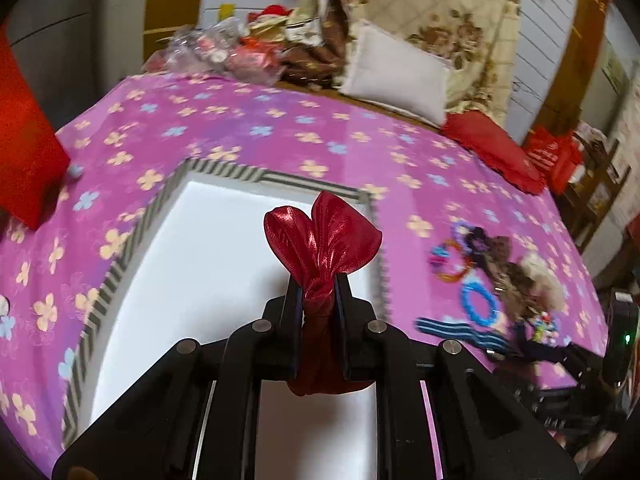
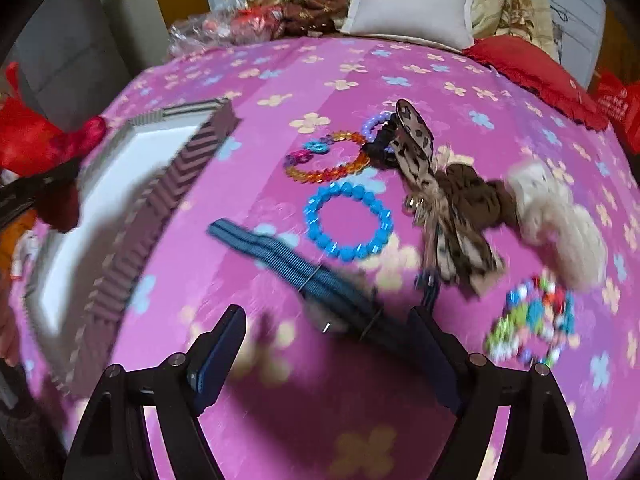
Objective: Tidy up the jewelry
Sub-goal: 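Grasp the blue striped watch with the right gripper while the left holds the bow, then carry bow and watch over the white tray and open both grippers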
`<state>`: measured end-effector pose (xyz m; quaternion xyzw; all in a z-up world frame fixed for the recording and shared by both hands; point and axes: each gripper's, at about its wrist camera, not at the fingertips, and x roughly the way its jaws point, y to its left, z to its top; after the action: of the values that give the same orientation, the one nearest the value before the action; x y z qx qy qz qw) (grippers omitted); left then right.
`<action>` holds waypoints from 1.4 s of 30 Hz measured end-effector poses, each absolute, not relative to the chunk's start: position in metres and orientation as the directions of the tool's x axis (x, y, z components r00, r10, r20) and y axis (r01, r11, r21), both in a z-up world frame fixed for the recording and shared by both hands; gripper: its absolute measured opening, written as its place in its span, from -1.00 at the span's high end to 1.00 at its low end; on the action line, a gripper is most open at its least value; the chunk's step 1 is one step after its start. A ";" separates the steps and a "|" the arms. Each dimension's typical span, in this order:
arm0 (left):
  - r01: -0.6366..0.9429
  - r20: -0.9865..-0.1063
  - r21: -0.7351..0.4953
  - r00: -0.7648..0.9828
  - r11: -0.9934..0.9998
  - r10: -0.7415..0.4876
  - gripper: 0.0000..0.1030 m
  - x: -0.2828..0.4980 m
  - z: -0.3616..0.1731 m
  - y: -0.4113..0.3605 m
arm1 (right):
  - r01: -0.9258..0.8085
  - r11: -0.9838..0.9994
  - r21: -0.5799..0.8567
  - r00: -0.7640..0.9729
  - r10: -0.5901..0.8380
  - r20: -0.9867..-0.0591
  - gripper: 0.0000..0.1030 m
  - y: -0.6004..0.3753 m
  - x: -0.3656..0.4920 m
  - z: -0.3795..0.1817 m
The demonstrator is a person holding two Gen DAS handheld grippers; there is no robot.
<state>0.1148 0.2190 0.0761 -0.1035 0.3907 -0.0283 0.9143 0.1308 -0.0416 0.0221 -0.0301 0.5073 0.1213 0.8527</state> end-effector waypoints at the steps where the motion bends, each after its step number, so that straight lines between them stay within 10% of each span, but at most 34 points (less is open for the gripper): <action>1: -0.044 -0.713 -0.212 0.690 0.976 -0.124 0.74 0.119 0.072 0.226 | -0.235 0.970 0.062 0.450 0.165 -0.878 -0.58 -0.040 0.136 0.019; 9: -0.121 -0.744 -0.274 0.655 0.954 -0.131 0.74 0.139 0.053 0.261 | -0.233 0.972 0.010 0.446 0.116 -0.888 -0.54 -0.032 0.143 0.007; 13: -0.140 -0.752 -0.274 0.647 0.951 -0.122 0.74 0.146 0.049 0.267 | -0.238 0.971 0.019 0.428 0.123 -0.895 0.07 -0.029 0.140 0.013; 42: -0.287 -0.766 -0.426 0.619 0.858 -0.174 0.74 0.172 0.020 0.346 | -0.347 0.917 0.198 0.462 0.350 -0.815 0.08 0.134 0.196 0.145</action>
<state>0.1717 0.3456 0.0202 -0.2646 0.4352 0.0329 0.8599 0.1955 0.1339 0.1454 0.0020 0.4770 0.2038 0.8550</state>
